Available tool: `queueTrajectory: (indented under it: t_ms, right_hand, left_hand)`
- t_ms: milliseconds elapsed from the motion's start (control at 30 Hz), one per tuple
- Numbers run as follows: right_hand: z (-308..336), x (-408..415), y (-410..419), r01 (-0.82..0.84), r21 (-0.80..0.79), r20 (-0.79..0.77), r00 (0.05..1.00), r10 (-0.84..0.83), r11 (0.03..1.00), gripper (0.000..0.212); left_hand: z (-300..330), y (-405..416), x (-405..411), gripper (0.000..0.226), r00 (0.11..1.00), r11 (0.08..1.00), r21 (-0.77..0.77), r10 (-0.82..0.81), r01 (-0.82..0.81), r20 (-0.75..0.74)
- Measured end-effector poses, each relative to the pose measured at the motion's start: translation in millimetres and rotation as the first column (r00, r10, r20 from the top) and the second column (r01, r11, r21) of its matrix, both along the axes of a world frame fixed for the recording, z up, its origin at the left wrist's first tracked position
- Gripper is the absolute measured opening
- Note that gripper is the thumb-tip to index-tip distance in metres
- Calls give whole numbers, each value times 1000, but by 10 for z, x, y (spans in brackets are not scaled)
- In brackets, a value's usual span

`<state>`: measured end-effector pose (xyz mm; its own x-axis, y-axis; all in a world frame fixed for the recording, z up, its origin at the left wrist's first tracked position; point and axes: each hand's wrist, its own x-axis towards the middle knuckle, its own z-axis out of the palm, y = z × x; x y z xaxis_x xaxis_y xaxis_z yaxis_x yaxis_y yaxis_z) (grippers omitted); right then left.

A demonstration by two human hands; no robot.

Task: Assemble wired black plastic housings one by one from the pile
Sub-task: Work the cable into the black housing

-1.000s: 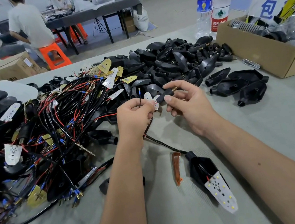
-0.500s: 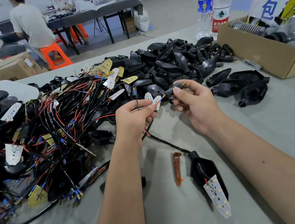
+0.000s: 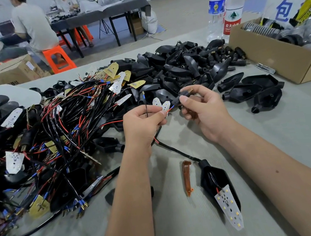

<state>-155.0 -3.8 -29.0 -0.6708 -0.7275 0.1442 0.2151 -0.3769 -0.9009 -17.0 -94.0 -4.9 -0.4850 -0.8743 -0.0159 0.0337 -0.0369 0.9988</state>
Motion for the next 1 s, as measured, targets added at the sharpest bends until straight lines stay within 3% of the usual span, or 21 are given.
queueTrajectory:
  t_ms: [167,500,633,800,1000]
  right_hand:
    - [4,43,8,-20,76,-145,989,31,997,16]
    - [61,43,28,56,1,60,997,-56,998,14]
    - [64,8,29,90,-37,138,987,-84,995,14]
    - [54,-1,23,120,-35,127,985,-115,992,14]
    - [65,37,40,-35,7,-2,999,35,999,10]
  left_hand:
    - [-1,45,-42,14,1000,999,-38,1,-1,-11]
    - [41,95,-94,9,992,968,219,-108,118,-58]
    - [40,101,-82,11,997,977,200,-71,74,-20]
    - [21,114,-61,6,996,981,185,-54,66,-69]
    - [-11,101,-72,5,996,990,123,-62,70,-65]
